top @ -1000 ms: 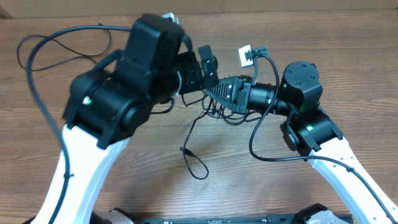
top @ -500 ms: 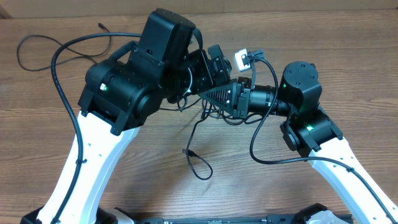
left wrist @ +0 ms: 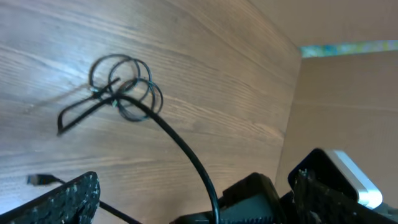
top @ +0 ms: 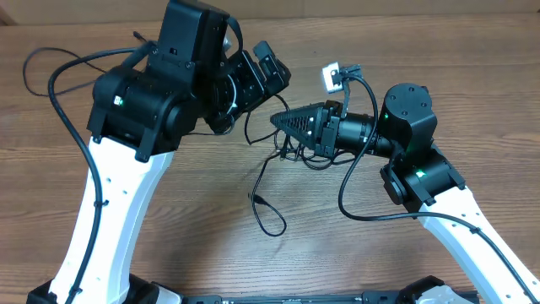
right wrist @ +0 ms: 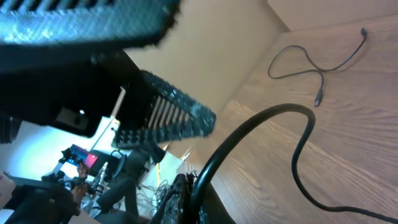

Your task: Untangle cables

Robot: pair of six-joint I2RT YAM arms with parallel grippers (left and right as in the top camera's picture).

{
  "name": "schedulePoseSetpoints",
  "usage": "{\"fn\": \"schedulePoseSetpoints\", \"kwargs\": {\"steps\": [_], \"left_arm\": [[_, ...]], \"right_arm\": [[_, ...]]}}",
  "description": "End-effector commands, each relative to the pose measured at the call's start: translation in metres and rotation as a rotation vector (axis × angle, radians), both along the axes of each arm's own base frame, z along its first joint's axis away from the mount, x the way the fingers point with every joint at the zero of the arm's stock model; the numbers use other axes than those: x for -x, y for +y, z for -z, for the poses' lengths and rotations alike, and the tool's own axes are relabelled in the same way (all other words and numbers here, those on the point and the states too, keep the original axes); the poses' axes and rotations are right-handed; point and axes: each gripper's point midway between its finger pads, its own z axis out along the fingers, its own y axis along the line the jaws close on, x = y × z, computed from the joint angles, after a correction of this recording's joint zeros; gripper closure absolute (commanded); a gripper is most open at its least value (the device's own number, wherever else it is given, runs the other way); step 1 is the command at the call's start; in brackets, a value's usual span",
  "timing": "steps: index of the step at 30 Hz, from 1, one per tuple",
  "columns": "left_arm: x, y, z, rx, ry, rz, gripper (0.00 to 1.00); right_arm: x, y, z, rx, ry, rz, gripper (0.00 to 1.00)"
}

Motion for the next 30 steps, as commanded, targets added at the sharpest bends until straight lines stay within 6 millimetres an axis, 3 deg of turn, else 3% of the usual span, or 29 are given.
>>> {"fn": "schedulePoseSetpoints", "kwargs": {"steps": [1, 8, 11, 18, 30], "left_arm": [[0.000, -0.022, 0.010, 0.084, 0.105, 0.040, 0.05], [-0.006, -0.043, 0.033, 0.126, 0.212, 0.102, 0.11], [-0.010, -0.044, 0.038, 0.122, 0.220, 0.098, 0.21], [-0.006, -0.048, 0.036, 0.146, 0.232, 0.120, 0.28], [-0.001, -0.053, 0.032, 0.178, 0.247, 0.151, 0.57]], "right_arm": [[-0.002, -0.002, -0.015, -0.015, -0.055, 0.024, 0.96], [-0.002, -0.002, -0.015, 0.001, -0.110, 0.020, 0.96], [-0.002, -0.002, -0.015, 0.001, -0.111, 0.021, 0.96], [-0.003, -0.002, -0.014, 0.016, -0.151, 0.020, 0.96], [-0.012, -0.005, -0.006, 0.049, -0.140, 0.074, 0.96]]}}
